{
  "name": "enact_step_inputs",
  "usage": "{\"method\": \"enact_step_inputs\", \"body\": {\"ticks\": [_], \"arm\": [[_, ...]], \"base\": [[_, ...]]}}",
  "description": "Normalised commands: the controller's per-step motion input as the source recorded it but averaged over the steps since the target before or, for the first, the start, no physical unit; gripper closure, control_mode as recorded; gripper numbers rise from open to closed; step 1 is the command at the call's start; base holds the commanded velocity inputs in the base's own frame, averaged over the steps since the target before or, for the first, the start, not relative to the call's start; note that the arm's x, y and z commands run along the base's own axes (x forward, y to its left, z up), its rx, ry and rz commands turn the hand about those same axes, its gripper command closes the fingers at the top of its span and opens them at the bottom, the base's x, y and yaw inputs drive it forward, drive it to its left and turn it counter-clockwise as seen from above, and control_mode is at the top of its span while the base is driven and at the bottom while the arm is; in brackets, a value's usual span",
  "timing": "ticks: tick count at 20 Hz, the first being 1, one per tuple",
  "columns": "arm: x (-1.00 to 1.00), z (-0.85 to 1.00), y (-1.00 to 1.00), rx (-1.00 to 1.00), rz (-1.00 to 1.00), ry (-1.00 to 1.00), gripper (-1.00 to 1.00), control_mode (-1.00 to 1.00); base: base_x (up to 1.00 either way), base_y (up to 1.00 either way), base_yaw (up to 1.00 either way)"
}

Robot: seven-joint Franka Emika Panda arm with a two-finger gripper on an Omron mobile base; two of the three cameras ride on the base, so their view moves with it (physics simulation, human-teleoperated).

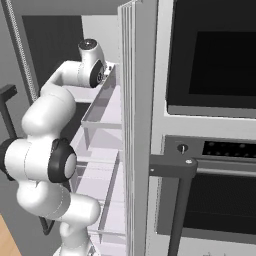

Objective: Grab a lemon wedge from the fridge and one ice cube from the ice bowl, and put them in the glass of lemonade.

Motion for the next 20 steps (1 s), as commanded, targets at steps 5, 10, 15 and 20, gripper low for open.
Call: {"method": "enact_step_inputs", "body": {"ticks": [5,10,15,20], "arm": [[0.00,-0.07,0.00,0.00,0.00,0.00,1.00,-1.00],[0.00,0.00,0.00,0.00,0.00,0.00,1.00,-1.00],[-0.09,0.00,0.00,0.00,0.00,0.00,1.00,-1.00],[-0.86,0.00,0.00,0.00,0.00,-0.02,1.00,-1.00]], "base": [[0.00,0.00,0.00],[0.00,0.00,0.00],[0.00,0.00,0.00],[0.00,0.00,0.00]]}}
